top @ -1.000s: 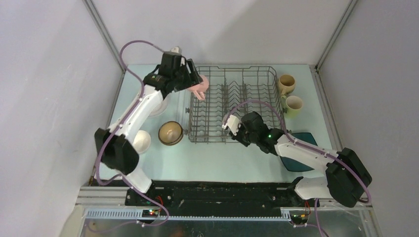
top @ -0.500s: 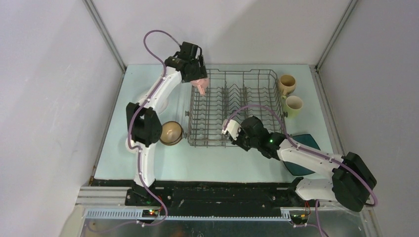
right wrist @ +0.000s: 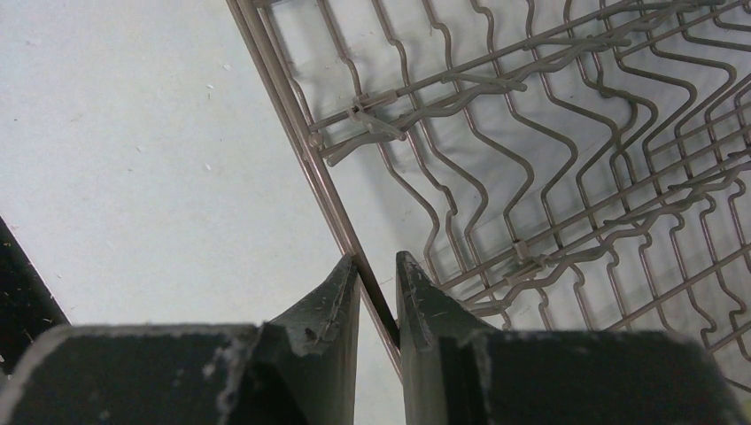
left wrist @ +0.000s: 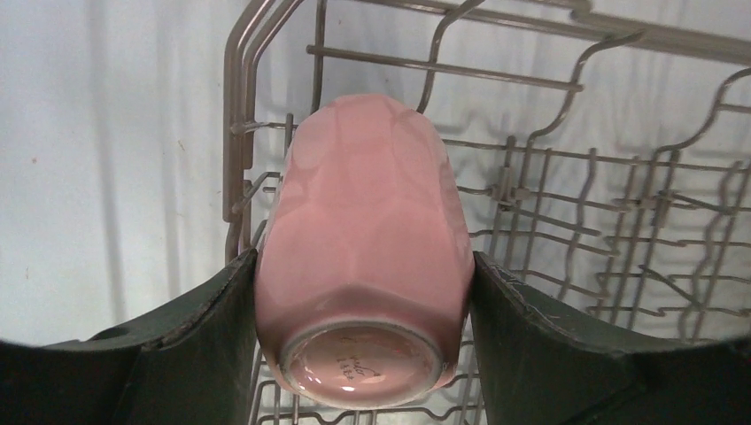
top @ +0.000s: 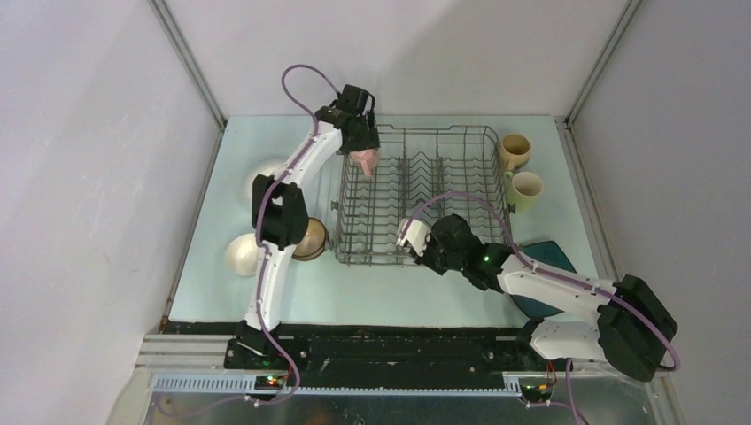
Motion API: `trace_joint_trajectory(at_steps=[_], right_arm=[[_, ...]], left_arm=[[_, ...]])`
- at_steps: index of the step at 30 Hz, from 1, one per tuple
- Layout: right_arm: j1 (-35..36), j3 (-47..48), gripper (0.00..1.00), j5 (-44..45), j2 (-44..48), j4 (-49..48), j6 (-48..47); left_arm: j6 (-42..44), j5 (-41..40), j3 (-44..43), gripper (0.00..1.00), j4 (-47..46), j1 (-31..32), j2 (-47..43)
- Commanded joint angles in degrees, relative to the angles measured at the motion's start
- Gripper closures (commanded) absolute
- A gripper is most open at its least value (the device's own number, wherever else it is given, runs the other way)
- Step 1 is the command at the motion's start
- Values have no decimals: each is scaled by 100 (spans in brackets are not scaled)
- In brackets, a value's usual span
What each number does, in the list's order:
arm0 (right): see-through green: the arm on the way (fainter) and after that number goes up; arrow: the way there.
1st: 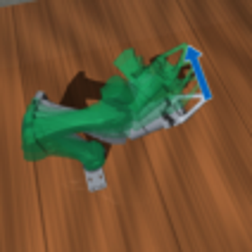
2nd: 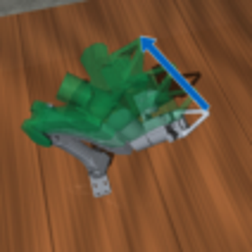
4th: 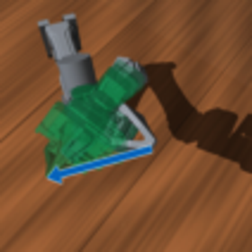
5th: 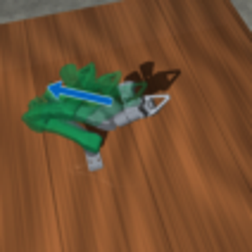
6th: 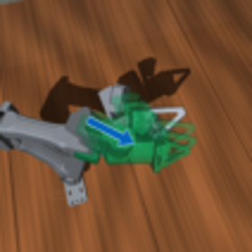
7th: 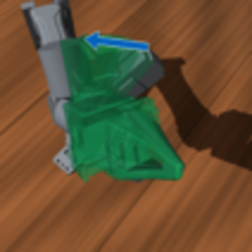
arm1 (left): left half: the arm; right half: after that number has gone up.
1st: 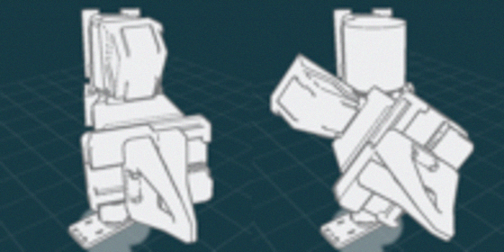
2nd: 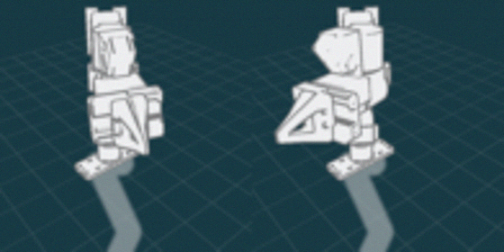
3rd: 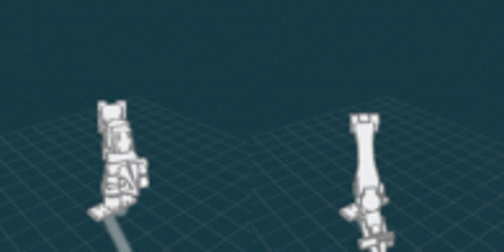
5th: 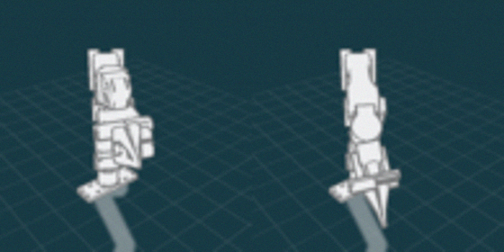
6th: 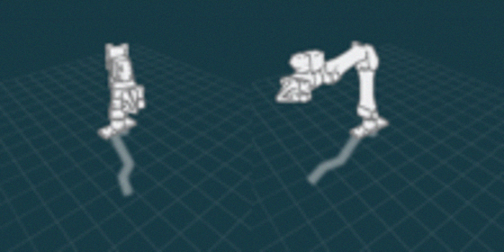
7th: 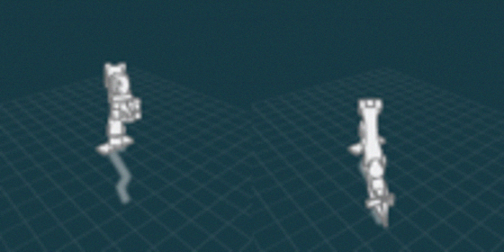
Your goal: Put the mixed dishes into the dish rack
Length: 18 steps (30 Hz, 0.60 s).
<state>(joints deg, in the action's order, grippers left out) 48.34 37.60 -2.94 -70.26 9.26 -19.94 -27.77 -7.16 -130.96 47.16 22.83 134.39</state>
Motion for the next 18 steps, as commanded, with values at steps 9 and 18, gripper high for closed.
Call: trace_joint_trajectory(at_steps=[9,18], right_arm=[[94,-87,100,-142,1,-499,397],[59,-87,99,-147,-217,-809,304]], left_arm=[[121,107,-395,45,-390,-83,286],[288,90,-374,2,-206,-149,-263]])
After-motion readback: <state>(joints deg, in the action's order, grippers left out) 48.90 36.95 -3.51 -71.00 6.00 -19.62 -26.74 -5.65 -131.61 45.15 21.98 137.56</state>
